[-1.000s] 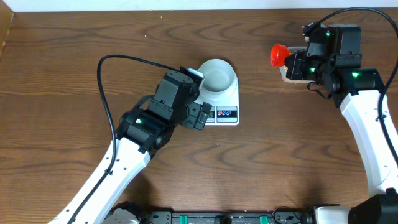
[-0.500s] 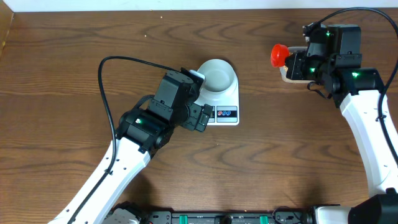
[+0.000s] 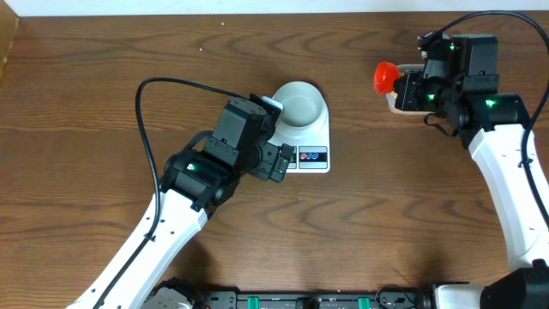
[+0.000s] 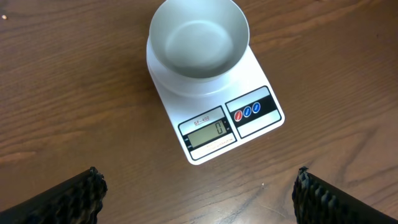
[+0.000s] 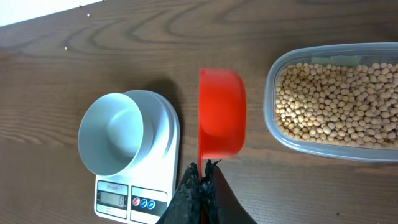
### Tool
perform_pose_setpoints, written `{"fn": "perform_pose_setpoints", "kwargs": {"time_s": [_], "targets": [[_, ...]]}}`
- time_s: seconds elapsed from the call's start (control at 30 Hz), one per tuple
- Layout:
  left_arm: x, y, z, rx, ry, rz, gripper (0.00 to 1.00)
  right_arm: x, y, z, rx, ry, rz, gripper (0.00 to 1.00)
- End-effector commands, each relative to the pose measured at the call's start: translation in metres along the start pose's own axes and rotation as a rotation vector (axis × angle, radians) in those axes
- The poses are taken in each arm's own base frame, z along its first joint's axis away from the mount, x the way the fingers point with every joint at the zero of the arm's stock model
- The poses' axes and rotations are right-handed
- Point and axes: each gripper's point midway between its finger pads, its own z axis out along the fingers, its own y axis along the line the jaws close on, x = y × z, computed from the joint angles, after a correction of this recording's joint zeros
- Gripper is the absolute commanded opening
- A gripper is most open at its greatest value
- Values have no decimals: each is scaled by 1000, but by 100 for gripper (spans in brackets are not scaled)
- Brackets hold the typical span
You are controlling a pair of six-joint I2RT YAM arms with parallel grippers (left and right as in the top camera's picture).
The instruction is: Scoop item into bowl and weigh 50g on scale
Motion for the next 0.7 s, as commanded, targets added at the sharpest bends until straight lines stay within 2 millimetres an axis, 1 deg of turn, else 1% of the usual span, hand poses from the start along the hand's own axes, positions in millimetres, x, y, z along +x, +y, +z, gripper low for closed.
{"fn": "perform_pose_setpoints", "kwargs": {"time_s": [0.0,0.23,0.4,0.67], "targets": [[4,2,1,-2,3,12,98,-7,0,-3,2,-15,-15,1],[12,1,11,7,6,-14,98,-7,-1,-3,2,-15,-15,1],[8,0,11,14,-8,-14,98,-7,-1,-3,2,-15,-15,1],[9,-2,10,22,-12,-23,98,-7,0,-3,2,-15,-15,1]]}}
